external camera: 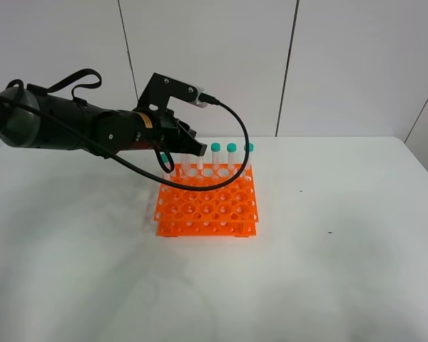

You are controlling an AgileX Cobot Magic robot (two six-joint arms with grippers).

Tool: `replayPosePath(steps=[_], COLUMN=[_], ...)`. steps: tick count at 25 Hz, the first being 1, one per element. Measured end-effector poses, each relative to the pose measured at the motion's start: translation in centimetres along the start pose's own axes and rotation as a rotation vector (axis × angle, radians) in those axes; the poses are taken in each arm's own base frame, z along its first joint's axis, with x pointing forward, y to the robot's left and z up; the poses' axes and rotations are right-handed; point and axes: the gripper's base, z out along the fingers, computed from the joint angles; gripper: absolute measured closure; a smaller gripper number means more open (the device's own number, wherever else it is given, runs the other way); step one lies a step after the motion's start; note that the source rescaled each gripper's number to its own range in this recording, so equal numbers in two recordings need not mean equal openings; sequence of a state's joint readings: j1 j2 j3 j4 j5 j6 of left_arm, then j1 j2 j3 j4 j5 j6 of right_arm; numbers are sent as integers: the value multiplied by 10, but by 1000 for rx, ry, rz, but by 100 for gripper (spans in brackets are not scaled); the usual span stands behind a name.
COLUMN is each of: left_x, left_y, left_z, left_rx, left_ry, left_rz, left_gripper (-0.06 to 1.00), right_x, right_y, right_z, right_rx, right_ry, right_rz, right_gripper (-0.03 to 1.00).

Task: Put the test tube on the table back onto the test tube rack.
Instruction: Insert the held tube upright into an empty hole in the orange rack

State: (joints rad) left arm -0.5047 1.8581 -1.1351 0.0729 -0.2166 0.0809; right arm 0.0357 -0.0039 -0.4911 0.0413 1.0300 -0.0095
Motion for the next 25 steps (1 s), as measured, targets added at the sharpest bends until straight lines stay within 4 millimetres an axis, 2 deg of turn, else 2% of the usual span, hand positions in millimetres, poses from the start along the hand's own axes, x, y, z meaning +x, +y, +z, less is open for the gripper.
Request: replayPosePath(steps=[8, 14, 25], left_x=[2, 13, 11], left_y=[7, 5, 5], left_z=[0, -2, -2], left_rx=[-16, -12, -14], left_ry=[1, 9, -30], left_rz=[-51, -51, -51], left_gripper=[94, 94, 94], right_x=[0, 0, 0], right_y=[0, 0, 0], right_z=[0, 0, 0], right_rx=[0, 0, 0], right_ry=[0, 0, 0], right_rz=[0, 0, 0], right_gripper=[-3, -3, -3])
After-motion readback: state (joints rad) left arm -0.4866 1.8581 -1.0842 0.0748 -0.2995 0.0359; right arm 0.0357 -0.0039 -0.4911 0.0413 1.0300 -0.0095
